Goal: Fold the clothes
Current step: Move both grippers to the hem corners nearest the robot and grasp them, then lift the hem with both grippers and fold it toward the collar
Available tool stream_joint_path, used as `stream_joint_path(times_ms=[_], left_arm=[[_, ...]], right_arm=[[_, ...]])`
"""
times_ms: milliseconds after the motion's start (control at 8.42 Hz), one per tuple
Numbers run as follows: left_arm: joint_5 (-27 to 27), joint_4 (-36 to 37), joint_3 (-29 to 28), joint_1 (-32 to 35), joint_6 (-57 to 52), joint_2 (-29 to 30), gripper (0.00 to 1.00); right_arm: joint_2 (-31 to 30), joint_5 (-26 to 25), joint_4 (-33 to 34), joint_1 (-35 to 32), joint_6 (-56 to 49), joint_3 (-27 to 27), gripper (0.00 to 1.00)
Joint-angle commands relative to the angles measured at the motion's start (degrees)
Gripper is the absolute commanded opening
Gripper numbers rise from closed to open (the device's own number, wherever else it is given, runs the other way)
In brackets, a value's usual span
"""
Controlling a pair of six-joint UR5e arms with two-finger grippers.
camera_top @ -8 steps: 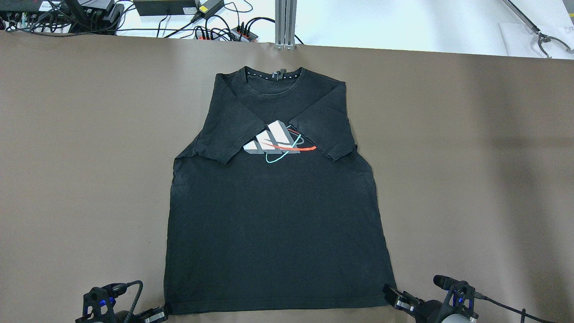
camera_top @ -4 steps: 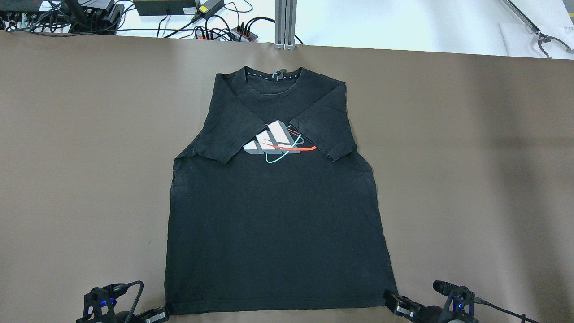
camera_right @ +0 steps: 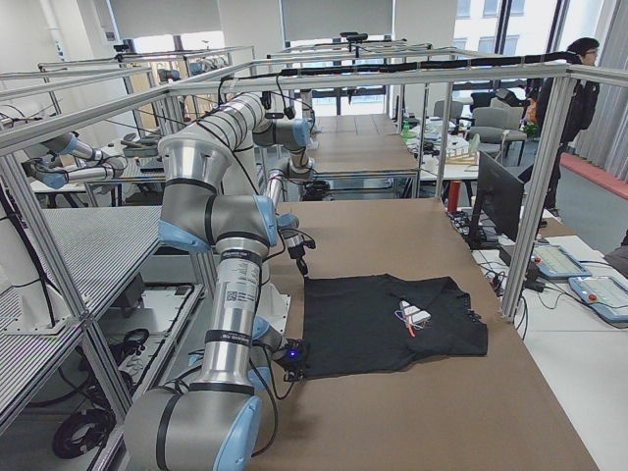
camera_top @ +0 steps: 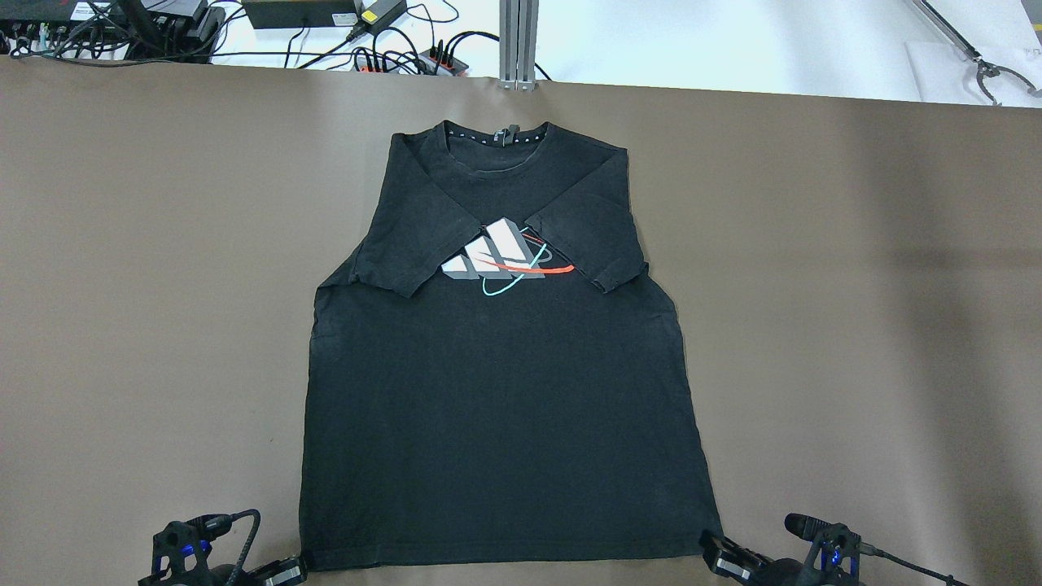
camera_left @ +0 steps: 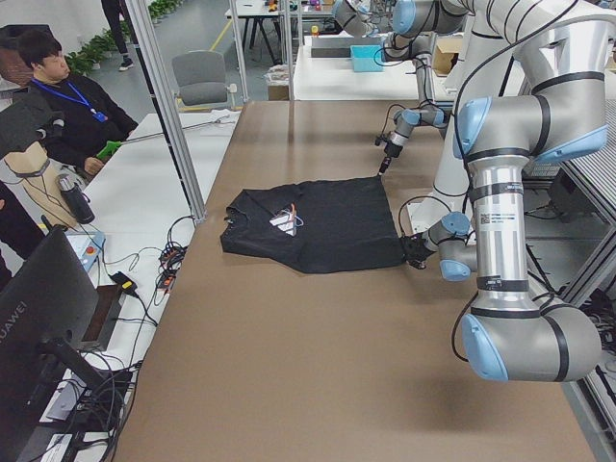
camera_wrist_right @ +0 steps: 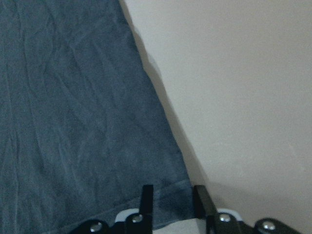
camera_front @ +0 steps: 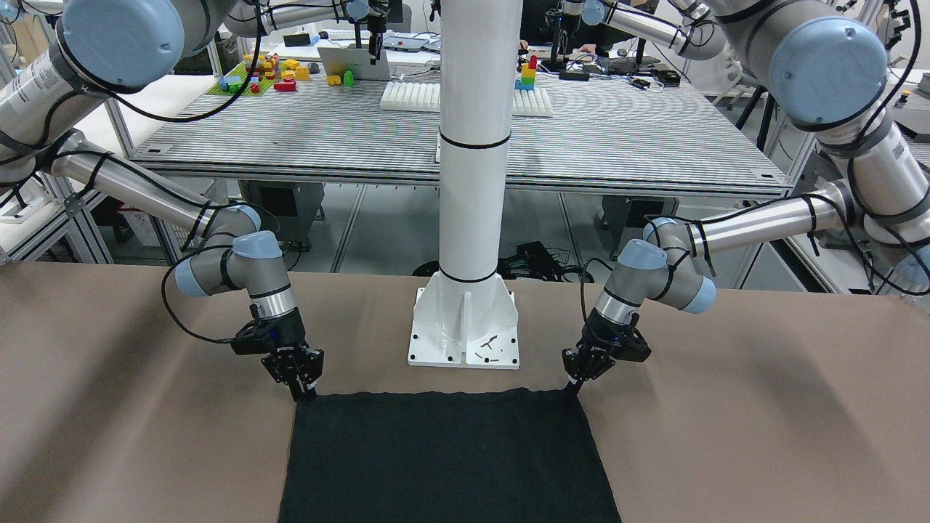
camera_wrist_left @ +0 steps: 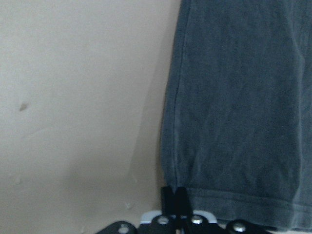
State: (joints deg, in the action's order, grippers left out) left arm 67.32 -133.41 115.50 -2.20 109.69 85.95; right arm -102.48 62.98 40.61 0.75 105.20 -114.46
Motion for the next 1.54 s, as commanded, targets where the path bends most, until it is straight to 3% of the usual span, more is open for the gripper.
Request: stream_joint_path(times_ms=[0, 119, 475, 713, 831, 1069, 1306, 1425], left_arm=[[0.0, 0.0, 0.1, 0.1, 0.0, 0.0, 0.0], [0.0, 0.0, 0.9, 0.1, 0.0, -0.2, 0.0], [0.8, 0.1, 4.0, 1.9, -1.2, -0.9, 0.0], [6.6, 0.2, 8.9, 7.0, -4.7, -2.4, 0.0], [12.1, 0.6, 9.7, 12.3, -6.8, -2.3, 0.0], [25.8, 5.2, 11.9, 25.0, -13.3, 0.3, 0.0], [40.5, 16.4, 12.0, 38.4, -16.8, 9.4, 0.0], [45.0, 20.8, 12.0, 40.7, -18.3, 13.3, 0.0]], right_arm=[[0.0, -0.1, 0.0, 0.0, 0.0, 0.0, 0.27], [0.0, -0.1, 0.0, 0.0, -0.1, -0.1, 0.0], [-0.1, 0.1, 0.1, -0.3, -1.7, -3.5, 0.0], [-0.2, 0.6, 0.6, -0.9, -12.7, -8.6, 0.0], [-0.1, 0.6, 0.7, -2.3, -17.0, -10.6, 0.0], [1.0, 8.6, 1.0, -10.0, -28.2, -13.0, 0.0], [5.9, 23.2, 7.4, -24.2, -32.2, -12.9, 0.0], [8.3, 31.6, 11.8, -29.8, -32.3, -13.2, 0.0]])
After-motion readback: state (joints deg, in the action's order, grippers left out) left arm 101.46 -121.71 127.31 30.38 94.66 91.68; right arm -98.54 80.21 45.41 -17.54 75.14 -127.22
